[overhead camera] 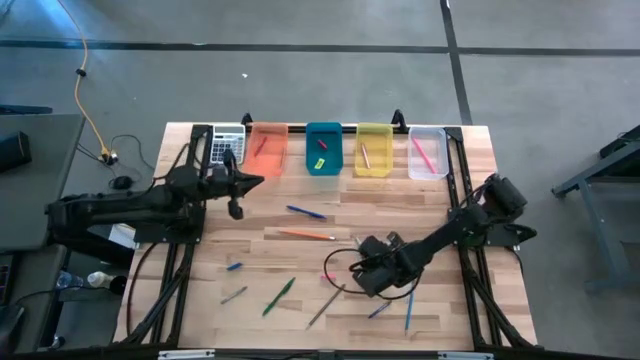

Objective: Sort crayons/erasers/pens/pencils in bins
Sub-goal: Put the light blue ballpen into the yellow bin

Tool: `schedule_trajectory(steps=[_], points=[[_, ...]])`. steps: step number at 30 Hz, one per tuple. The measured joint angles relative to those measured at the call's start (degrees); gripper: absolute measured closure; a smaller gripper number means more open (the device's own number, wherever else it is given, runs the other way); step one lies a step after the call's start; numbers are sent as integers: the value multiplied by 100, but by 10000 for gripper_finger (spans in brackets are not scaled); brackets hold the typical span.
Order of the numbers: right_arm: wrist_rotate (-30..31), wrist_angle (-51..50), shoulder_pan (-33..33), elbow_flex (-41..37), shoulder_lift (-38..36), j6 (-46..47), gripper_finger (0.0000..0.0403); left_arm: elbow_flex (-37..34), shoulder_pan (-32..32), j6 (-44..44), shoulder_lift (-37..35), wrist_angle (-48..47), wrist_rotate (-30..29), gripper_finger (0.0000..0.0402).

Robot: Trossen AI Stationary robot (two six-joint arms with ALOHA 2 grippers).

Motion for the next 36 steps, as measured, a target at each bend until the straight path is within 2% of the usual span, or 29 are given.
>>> schedule_trajectory(steps=[6, 13, 19, 22, 24, 27, 32, 36], points=[[-472, -120, -191, -4, 285, 102, 265, -250, -2, -143, -788, -254, 183, 398], [-525, -101, -226, -1, 318, -7, 274, -258, -2, -168, -1180, -663, 227, 398], [-551, -8, -226, -1, 323, -149, 337, -258, 10, -54, -1205, -661, -62, 398], [-572, 52, -226, 11, 320, -402, 381, -258, 11, -52, -1197, -696, -60, 398], [-599, -80, -231, 69, 267, -566, 394, -258, 11, -52, -1197, -693, -58, 398], [-231, -656, -297, 282, -9, -685, 386, -258, 11, -52, -1196, -693, -58, 398], [667, -2203, -697, 623, -666, -669, 391, -258, 11, -52, -1195, -693, -58, 398], [1210, -2559, -1348, 736, -1220, -1080, 398, -258, 11, -51, -1195, -694, -56, 398]])
